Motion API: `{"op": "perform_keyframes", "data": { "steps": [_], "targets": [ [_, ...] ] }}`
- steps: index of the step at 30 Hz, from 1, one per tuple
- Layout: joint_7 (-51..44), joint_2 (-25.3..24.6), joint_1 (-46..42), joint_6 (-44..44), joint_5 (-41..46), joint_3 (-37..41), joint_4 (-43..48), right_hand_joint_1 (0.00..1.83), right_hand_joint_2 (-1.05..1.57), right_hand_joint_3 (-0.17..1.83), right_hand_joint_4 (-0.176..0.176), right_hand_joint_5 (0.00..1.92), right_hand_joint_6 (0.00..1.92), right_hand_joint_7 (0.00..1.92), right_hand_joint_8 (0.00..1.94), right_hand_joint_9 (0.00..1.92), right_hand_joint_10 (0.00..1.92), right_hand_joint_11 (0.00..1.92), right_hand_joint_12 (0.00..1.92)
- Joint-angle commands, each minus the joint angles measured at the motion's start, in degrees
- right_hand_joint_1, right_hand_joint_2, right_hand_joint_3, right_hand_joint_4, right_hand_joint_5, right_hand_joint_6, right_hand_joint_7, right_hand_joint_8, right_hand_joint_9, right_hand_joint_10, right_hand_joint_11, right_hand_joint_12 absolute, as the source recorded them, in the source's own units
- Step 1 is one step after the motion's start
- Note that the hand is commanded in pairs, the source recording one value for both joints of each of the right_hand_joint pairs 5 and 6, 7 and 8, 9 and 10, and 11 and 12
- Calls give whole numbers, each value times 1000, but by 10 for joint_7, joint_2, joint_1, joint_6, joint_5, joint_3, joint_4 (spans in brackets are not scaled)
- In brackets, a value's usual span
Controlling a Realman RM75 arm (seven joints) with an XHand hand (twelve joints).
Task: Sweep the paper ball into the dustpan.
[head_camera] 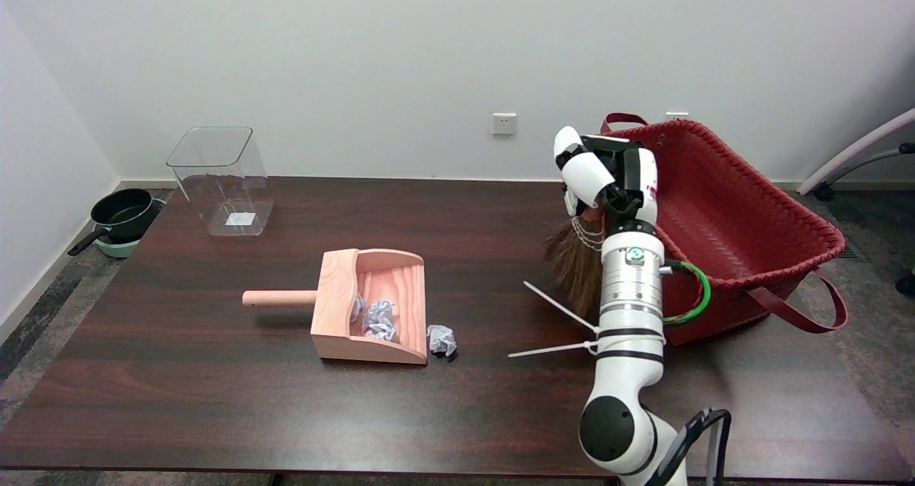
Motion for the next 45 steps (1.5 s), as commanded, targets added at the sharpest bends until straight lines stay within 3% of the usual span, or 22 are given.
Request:
{"op": "perform_keyframes", "data": {
  "steps": [1, 13, 27, 32, 45],
  "targets": [
    [0, -25, 4, -67, 83, -76, 61, 877, 1571, 1438, 0, 1920, 1920, 1920, 1920, 1920, 1920, 1920, 1920],
    [1, -27, 71, -107, 203, -93, 175, 881, 1571, 1460, 0, 1920, 1920, 1920, 1920, 1920, 1920, 1920, 1920],
    [4, -26, 179, -82, 206, -52, 272, 876, 1571, 1496, 0, 1920, 1920, 1920, 1920, 1920, 1920, 1920, 1920],
    [5, -26, 190, -57, 208, -32, 271, 866, 1571, 1510, 0, 1920, 1920, 1920, 1920, 1920, 1920, 1920, 1920],
    [6, -27, 243, -60, 331, -23, 285, 864, 1571, 1502, 0, 1920, 1920, 1920, 1920, 1920, 1920, 1920, 1920]
  ]
}}
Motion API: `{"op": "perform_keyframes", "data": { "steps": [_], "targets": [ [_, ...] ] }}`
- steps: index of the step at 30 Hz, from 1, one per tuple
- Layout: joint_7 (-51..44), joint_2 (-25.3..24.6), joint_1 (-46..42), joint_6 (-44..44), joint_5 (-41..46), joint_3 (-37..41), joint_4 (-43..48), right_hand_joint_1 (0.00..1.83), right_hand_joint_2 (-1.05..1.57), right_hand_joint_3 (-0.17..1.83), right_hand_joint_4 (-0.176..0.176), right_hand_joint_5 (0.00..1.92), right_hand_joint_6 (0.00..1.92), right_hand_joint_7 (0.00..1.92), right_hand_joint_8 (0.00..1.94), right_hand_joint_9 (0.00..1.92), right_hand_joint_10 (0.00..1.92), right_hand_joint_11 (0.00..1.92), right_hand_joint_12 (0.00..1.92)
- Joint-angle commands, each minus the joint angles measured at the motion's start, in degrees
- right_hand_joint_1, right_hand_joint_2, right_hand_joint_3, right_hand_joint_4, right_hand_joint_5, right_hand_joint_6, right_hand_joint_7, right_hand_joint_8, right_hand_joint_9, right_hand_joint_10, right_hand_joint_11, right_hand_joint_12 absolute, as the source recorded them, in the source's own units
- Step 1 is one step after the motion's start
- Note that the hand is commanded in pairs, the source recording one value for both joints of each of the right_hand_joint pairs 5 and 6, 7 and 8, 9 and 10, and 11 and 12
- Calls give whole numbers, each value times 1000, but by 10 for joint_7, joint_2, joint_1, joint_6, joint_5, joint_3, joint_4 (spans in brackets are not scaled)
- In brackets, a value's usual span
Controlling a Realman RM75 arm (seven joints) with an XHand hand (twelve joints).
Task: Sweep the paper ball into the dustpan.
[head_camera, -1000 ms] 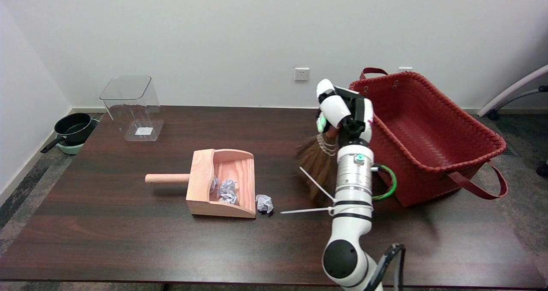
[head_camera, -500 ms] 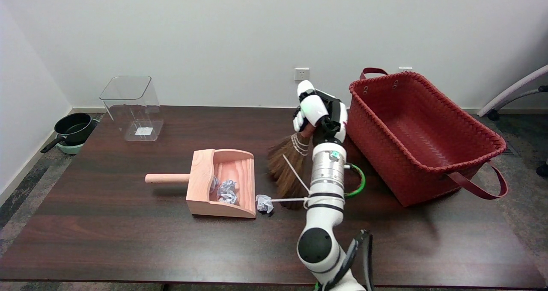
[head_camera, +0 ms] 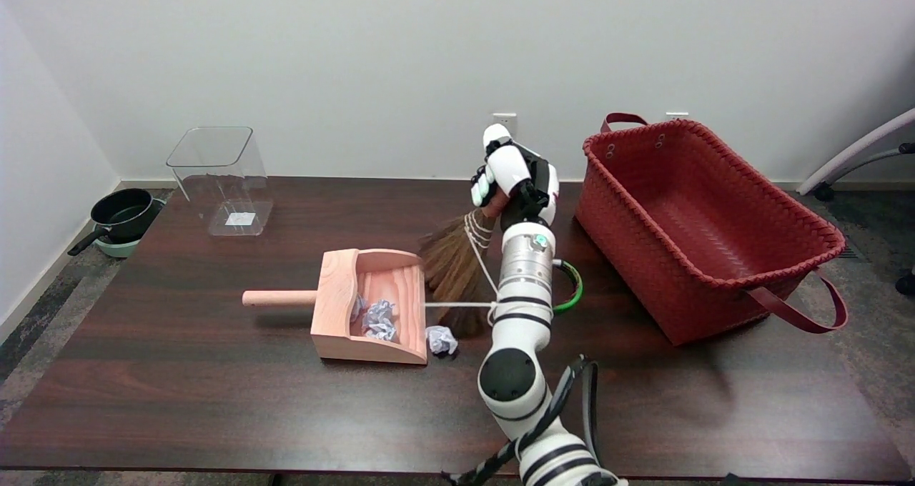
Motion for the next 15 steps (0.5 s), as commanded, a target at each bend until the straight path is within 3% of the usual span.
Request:
{"op": "perform_keyframes", "data": {
  "steps": [1, 8, 12, 15],
  "targets": [
    [2, -2, 79, 9, 128, 21, 41, 864, 1571, 1502, 0, 1920, 1920, 1920, 1920, 1920, 1920, 1920, 1920],
    [1, 3, 102, 12, 200, 11, 35, 860, 1571, 1503, 0, 1920, 1920, 1920, 1920, 1920, 1920, 1920, 1920],
    [-2, 7, 85, 23, 187, -1, -1, 860, 1571, 1500, 0, 1920, 1920, 1920, 1920, 1920, 1920, 1920, 1920],
    [-3, 6, 55, 34, 132, -6, -46, 868, 1571, 1480, 0, 1920, 1920, 1920, 1920, 1920, 1920, 1920, 1920]
  ]
}}
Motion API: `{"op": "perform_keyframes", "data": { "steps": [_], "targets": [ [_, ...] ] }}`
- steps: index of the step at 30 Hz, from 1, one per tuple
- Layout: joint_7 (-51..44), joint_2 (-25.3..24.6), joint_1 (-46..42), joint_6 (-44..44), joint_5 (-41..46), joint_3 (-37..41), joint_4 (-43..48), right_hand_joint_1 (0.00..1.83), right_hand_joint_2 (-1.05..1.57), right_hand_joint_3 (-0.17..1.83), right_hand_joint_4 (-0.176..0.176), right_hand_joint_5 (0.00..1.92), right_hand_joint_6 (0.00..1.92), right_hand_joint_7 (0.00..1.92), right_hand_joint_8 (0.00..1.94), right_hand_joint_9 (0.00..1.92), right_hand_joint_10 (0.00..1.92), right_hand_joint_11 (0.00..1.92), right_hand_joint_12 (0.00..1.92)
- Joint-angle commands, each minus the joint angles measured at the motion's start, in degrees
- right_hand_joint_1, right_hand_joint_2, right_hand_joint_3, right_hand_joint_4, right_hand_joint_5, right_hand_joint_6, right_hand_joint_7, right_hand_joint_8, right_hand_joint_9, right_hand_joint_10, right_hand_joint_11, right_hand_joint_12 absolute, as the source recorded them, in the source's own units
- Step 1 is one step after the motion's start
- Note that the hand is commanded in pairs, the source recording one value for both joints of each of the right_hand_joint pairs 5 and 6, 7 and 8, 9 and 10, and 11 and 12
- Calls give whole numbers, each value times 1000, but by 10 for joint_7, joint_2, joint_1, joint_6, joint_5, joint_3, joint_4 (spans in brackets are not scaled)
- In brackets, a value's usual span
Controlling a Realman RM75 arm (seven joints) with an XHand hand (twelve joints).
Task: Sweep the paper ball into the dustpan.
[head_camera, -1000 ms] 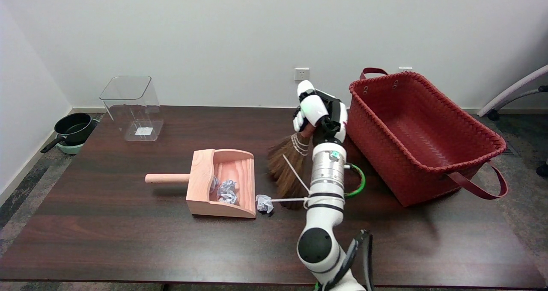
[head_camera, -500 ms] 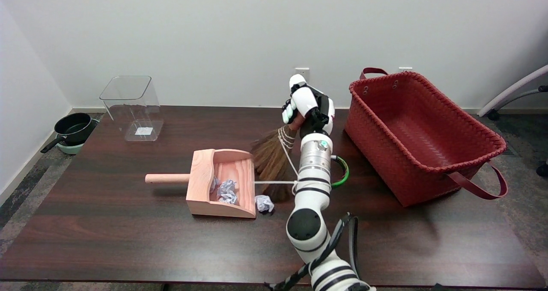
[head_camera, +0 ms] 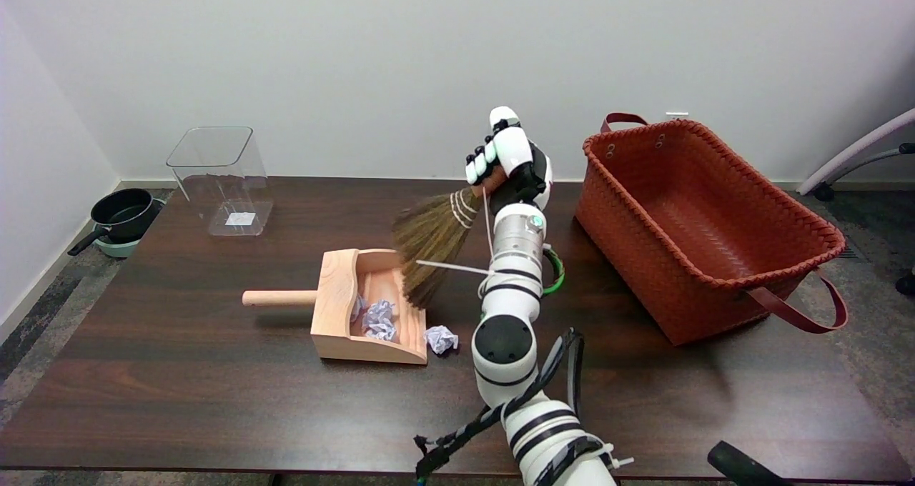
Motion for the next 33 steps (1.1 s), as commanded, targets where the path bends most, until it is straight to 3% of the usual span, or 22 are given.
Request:
{"op": "perform_keyframes", "data": {
  "steps": [1, 8, 19, 26, 33],
  "targets": [
    [-4, 7, -21, 37, -15, -16, -87, 875, 1571, 1464, 0, 1920, 1920, 1920, 1920, 1920, 1920, 1920, 1920],
    [-4, 8, -98, 69, -221, 16, -175, 900, 1571, 1416, 0, 1920, 1920, 1920, 1920, 1920, 1920, 1920, 1920],
    [-4, 3, -186, 32, -384, 33, -226, 964, 1571, 1316, 0, 1920, 1920, 1920, 1920, 1920, 1920, 1920, 1920],
    [-4, -2, -214, 35, -395, 24, -223, 975, 1571, 1296, 0, 1920, 1920, 1920, 1920, 1920, 1920, 1920, 1920],
    [-4, -2, -222, 141, -377, -14, -201, 977, 1571, 1332, 0, 1920, 1920, 1920, 1920, 1920, 1920, 1920, 1920]
  ]
}}
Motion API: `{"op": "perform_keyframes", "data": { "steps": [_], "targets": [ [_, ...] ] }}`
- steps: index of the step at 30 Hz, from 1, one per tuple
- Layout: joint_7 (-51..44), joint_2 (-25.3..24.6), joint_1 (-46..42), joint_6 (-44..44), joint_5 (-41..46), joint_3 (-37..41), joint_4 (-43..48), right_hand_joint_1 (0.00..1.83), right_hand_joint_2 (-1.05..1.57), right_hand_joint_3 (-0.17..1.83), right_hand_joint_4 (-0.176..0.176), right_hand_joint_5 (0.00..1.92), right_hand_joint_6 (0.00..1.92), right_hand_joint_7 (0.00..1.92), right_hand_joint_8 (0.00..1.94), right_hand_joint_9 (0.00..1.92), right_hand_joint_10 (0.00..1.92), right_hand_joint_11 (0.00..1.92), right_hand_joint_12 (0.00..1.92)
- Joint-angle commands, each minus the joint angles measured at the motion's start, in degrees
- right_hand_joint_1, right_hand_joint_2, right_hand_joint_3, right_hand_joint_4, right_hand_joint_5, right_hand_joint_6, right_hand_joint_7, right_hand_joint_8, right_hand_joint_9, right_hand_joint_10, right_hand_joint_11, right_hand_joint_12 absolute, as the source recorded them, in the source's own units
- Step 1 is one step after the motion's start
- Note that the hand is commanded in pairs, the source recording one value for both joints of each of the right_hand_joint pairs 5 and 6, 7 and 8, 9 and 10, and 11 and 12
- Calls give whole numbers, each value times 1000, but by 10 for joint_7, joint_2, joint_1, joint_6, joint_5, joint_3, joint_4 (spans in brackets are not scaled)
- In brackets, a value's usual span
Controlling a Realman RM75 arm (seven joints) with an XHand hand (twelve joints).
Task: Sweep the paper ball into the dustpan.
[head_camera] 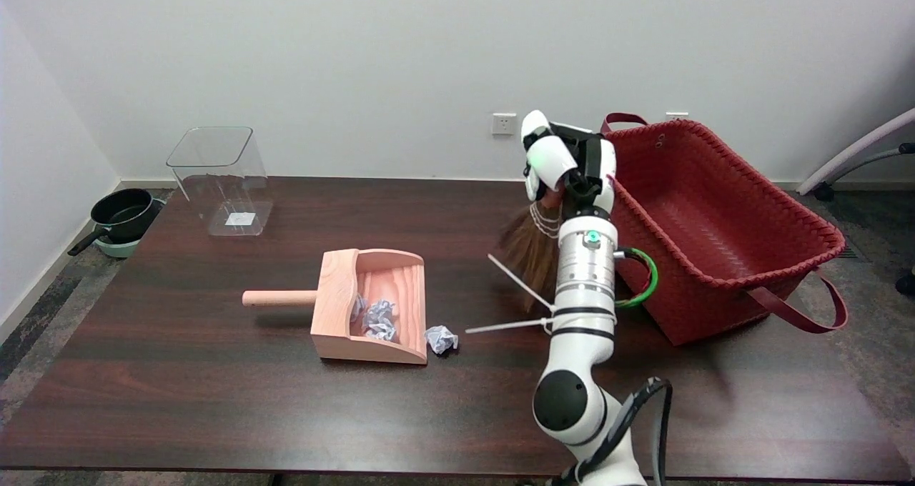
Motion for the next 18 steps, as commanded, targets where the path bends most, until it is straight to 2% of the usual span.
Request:
{"op": "perform_keyframes", "data": {
  "steps": [1, 6, 9, 13, 18],
  "targets": [
    [-1, -4, -69, 103, -75, -36, -9, 977, 1571, 1341, 0, 1920, 1920, 1920, 1920, 1920, 1920, 1920, 1920],
    [-1, -5, -50, 126, -50, -37, 15, 977, 1571, 1352, 0, 1920, 1920, 1920, 1920, 1920, 1920, 1920, 1920],
    [-1, -5, -33, 164, 4, -40, 41, 974, 1571, 1379, 0, 1920, 1920, 1920, 1920, 1920, 1920, 1920, 1920],
    [-1, -5, -14, 167, 51, -40, 59, 961, 1571, 1488, 0, 1920, 1920, 1920, 1920, 1920, 1920, 1920, 1920],
    [0, -5, 43, 170, 127, -31, 83, 935, 1571, 1515, 0, 1920, 1920, 1920, 1920, 1920, 1920, 1920, 1920]
  ]
}}
